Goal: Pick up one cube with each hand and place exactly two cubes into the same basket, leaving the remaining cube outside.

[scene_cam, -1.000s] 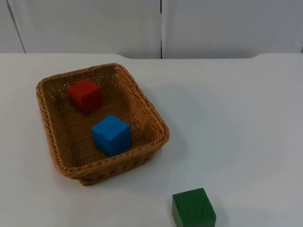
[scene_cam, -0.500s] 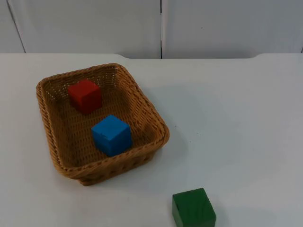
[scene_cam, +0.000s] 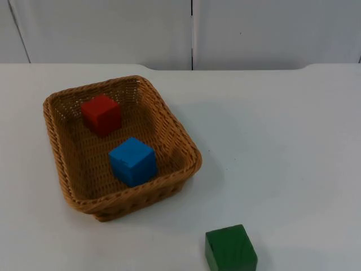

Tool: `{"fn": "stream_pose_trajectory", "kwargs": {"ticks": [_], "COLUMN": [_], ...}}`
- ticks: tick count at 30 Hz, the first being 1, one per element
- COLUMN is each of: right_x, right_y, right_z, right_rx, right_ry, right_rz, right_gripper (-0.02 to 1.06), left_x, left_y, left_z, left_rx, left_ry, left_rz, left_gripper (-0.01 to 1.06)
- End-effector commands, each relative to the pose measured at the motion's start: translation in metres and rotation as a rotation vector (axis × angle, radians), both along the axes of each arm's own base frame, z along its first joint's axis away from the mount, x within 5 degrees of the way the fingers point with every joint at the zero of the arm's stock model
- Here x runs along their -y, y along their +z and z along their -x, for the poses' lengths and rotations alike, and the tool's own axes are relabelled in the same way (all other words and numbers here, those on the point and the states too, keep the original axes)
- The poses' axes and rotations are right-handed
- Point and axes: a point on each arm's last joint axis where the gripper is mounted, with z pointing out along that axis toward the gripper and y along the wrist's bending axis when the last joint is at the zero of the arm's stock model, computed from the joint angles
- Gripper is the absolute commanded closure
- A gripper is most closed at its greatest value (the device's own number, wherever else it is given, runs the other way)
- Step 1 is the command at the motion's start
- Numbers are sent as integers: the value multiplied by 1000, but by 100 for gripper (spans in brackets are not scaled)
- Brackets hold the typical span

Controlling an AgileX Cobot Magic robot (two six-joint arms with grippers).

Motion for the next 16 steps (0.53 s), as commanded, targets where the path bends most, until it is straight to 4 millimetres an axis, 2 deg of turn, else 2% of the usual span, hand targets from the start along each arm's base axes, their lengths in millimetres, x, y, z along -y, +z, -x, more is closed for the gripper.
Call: {"fn": "stream_pose_trajectory", "kwargs": {"ticks": [1,7,16], "right_x": [0,0,0], "right_y": [-1,-1,-1], "right_z": [0,0,0], "right_rx": [2,2,2], "right_ry": [-3,-3,-4], "right_rz": [5,5,3], "right_gripper": [-1,-1,-1], "left_x": [1,1,1], "left_y": [-1,-1,-1], "left_z": [0,0,-2], "left_rx": [2,2,3], "left_ry": [2,4,128], "left_rz": [13,13,13], "left_gripper": [0,0,0]}}
